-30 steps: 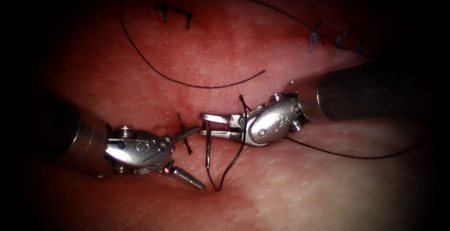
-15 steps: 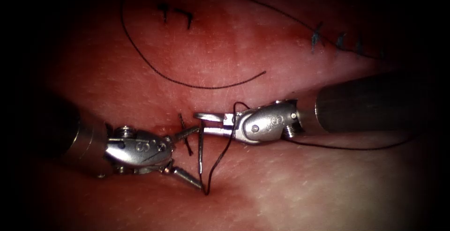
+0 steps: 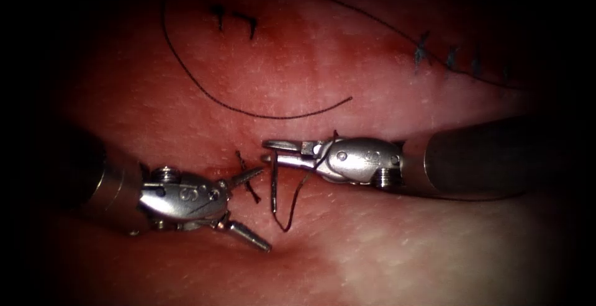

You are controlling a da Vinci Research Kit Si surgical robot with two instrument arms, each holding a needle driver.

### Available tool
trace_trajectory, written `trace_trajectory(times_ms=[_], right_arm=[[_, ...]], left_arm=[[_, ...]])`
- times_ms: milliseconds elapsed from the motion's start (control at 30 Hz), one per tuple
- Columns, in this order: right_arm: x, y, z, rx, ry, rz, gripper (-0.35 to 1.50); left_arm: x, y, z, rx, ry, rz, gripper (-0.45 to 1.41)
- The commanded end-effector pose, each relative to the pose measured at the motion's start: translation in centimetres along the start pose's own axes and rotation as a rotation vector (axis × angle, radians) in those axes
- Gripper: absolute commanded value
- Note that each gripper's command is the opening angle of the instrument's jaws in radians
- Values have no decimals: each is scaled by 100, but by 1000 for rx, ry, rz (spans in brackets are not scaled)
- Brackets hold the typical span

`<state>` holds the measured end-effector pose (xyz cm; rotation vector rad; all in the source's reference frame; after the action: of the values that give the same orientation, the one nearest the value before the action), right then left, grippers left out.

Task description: Wound Closure

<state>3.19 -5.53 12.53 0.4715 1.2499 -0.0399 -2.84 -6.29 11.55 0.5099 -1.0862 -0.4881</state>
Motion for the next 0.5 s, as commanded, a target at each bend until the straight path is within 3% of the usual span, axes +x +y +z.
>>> trace_trajectory(times_ms=[33,267,500], right_arm=[[-11,-7,10,9,-11,15,-35],[-25,-20,15,49,-78,58,-35],[-56,-39,22,137,-134,117,-35]], left_arm=[[8,-6,7,3,1,-2,93],[8,-6,4,5,1,-2,93],[8,-7,2,4,1,-2,93]])
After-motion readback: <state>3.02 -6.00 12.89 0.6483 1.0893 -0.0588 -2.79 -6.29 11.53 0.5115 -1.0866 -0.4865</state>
